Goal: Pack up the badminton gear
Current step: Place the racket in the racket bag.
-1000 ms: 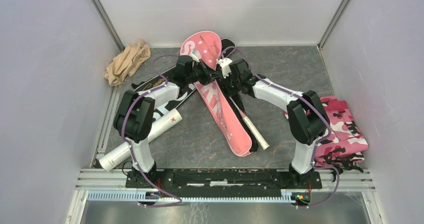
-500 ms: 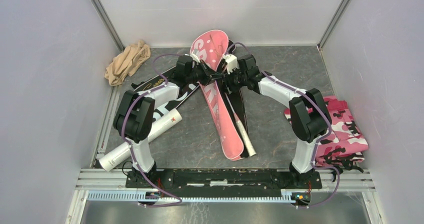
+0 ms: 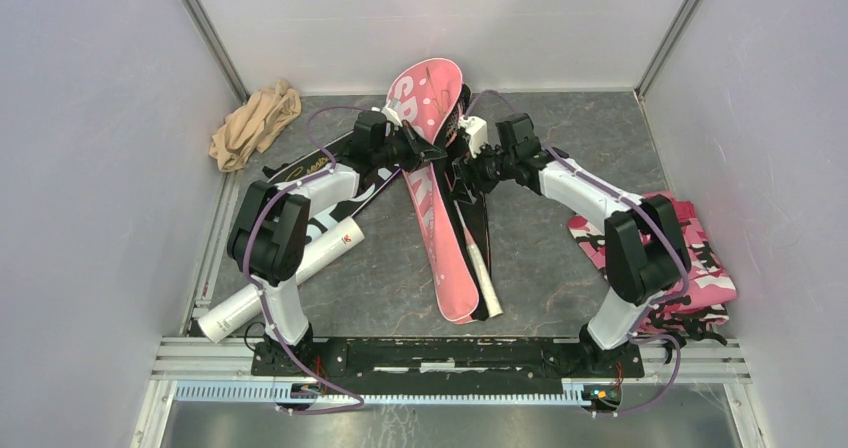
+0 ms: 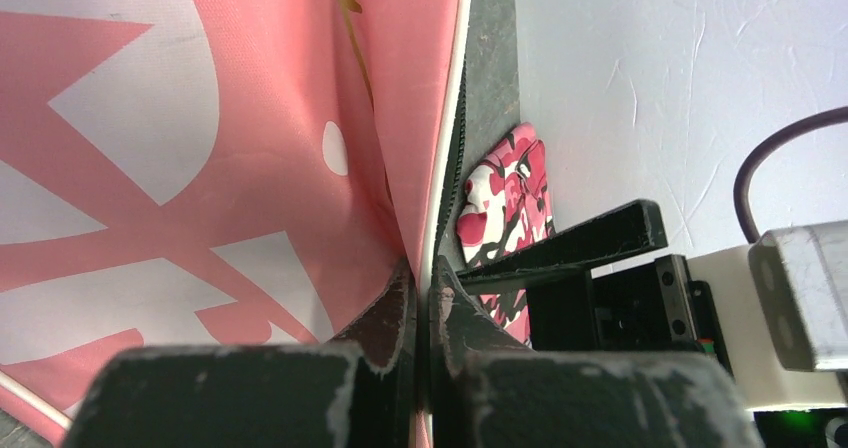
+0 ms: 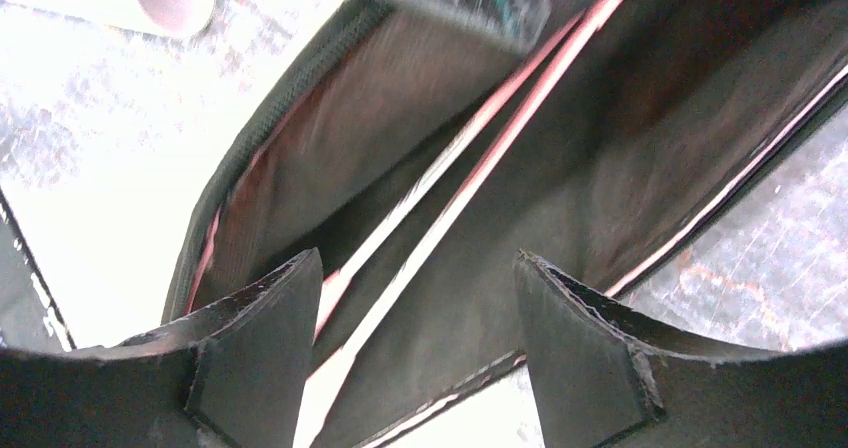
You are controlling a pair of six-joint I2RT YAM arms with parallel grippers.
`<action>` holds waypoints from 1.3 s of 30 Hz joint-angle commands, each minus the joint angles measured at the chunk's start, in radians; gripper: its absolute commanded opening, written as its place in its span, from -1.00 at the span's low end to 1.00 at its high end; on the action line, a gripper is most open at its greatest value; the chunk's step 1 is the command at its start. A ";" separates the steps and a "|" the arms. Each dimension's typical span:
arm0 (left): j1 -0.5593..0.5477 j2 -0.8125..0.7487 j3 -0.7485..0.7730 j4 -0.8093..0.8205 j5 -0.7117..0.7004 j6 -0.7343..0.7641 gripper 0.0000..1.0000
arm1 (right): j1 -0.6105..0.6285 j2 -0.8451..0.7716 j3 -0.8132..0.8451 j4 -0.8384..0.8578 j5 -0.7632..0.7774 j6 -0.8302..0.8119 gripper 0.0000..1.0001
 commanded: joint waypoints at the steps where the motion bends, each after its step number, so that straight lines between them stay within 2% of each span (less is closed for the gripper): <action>1: -0.005 -0.004 0.066 0.078 0.050 0.030 -0.96 | -0.043 -0.092 -0.082 0.008 -0.079 -0.032 0.50; 8: -0.005 0.001 0.067 0.096 0.058 0.034 -0.96 | -0.090 -0.167 -0.220 0.120 -0.167 0.050 0.50; 12: -0.005 -0.002 0.061 0.114 0.068 0.033 -0.96 | -0.089 -0.170 -0.245 0.147 -0.191 0.079 0.48; 25: -0.005 0.006 0.059 0.156 0.105 0.026 -0.96 | -0.068 -0.038 -0.264 0.208 -0.271 0.140 0.41; 29: -0.006 0.002 0.056 0.160 0.107 0.026 -0.96 | -0.046 0.009 -0.251 0.224 -0.279 0.163 0.32; 32: -0.006 -0.004 0.053 0.162 0.106 0.029 -0.96 | -0.040 0.036 -0.257 0.251 -0.303 0.190 0.12; 36: -0.005 0.002 0.053 0.162 0.112 0.032 -0.96 | -0.036 0.055 -0.258 0.292 -0.321 0.229 -0.38; 39: -0.005 0.014 0.057 0.163 0.119 0.030 -0.96 | -0.032 0.058 -0.249 0.305 -0.314 0.260 -0.66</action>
